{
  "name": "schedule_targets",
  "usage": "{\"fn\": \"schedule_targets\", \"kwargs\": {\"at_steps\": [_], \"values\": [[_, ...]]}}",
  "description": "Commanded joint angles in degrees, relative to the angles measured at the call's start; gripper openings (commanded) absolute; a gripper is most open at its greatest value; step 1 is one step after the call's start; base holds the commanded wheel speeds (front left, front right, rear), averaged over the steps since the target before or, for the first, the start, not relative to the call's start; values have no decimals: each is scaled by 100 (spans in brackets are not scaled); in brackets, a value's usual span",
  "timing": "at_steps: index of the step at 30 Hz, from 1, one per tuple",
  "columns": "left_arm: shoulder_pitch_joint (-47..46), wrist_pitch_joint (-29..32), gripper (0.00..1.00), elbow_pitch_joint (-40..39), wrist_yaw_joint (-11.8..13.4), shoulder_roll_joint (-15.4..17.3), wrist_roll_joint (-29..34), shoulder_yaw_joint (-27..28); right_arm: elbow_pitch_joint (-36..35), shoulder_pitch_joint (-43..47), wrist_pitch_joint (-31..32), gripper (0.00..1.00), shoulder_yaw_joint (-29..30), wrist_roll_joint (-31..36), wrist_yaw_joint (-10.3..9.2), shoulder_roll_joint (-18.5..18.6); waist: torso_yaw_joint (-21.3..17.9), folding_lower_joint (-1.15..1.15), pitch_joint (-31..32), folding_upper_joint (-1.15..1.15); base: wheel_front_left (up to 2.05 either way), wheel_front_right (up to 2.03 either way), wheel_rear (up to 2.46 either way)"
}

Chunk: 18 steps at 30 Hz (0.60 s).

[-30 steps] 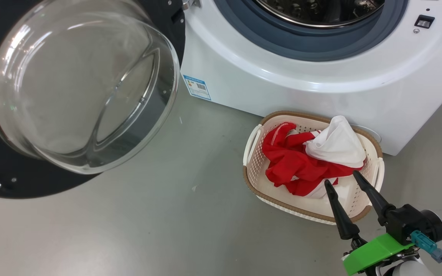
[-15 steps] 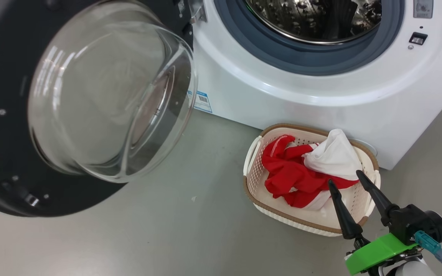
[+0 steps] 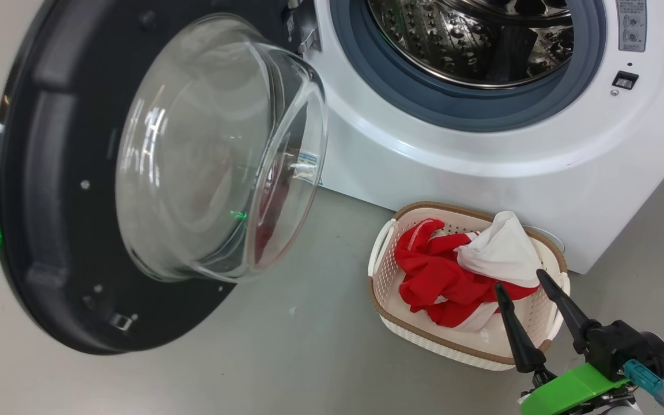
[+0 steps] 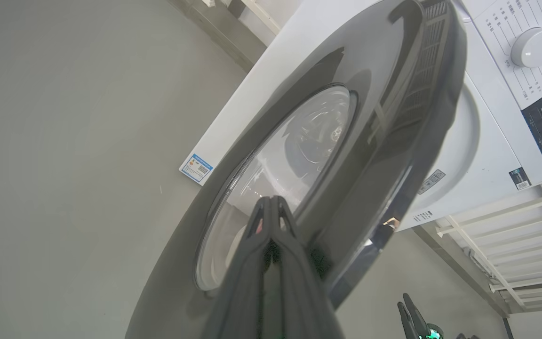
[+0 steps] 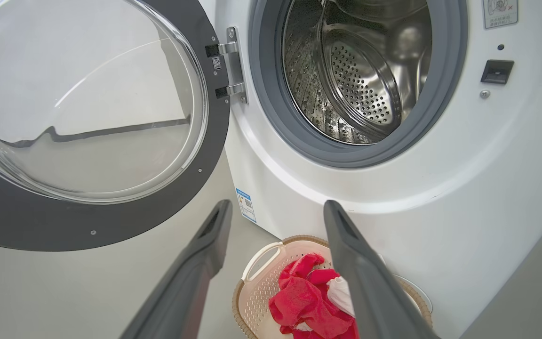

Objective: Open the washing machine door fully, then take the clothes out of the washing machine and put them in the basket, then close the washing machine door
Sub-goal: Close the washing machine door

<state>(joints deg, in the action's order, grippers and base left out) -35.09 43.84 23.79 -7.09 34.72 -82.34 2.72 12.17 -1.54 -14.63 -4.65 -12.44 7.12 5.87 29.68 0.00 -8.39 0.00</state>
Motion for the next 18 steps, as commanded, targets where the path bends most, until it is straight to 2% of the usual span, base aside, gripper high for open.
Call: {"fn": "schedule_targets", "kwargs": {"at_steps": [1,11,18], "values": [[22,43,0,-352,-39,355,-75,130,-155,-28,-37,100,-116,-14,36,1,4,0,9,0,0,0,0],[395,18,0,-1456,-39,272,-413,-184,-168,-38,-37,100,-109,-6,36,-15,21,0,22,0,0,0,0],[466,42,0,-2260,-39,67,-637,-391,-180,-48,-37,100,-119,-18,36,-17,-24,0,20,0,0,0,0]]}}
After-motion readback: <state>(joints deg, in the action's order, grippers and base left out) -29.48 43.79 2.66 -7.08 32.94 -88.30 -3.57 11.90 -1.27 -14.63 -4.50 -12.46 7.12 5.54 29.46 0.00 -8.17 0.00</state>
